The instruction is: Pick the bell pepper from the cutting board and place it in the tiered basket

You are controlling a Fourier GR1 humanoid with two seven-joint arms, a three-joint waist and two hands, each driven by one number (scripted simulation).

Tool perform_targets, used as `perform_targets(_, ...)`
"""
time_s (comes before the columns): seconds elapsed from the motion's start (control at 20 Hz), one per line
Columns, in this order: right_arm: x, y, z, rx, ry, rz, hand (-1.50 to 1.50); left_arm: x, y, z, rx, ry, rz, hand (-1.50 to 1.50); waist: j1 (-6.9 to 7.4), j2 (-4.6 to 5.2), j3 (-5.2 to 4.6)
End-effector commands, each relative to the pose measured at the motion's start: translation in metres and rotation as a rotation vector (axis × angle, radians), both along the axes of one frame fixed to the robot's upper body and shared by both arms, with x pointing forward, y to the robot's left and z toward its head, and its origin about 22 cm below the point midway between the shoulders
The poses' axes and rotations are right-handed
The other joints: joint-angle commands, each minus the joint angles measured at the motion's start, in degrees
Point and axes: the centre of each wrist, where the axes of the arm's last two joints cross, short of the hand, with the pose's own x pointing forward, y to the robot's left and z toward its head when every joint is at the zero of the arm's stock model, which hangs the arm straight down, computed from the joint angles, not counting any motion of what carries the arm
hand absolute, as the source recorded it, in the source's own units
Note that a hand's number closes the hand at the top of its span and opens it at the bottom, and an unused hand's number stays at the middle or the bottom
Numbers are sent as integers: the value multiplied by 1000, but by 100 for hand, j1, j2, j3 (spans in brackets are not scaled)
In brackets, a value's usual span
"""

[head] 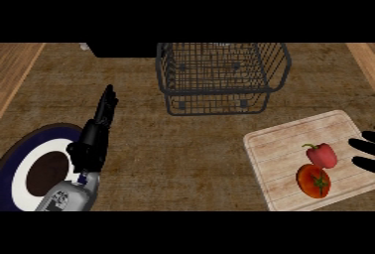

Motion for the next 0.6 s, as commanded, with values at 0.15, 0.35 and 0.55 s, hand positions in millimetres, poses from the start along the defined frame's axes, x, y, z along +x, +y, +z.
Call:
perform_targets(0.15, 17, -42, -42, -106, 22, 134, -150, 10, 11, 4, -11, -2, -1, 0, -20, -9, -24)
perform_targets(0.35, 18, -59, -84, -152, -8, 157, -150, -4, 10, 9, 4, 1, 4, 0, 43, -25, -27)
perform_targets(0.55, 32, -68, -76, -155, -60, 238, -150, 8, 3, 14, 3, -5, -4, 0, 19, -19, -34)
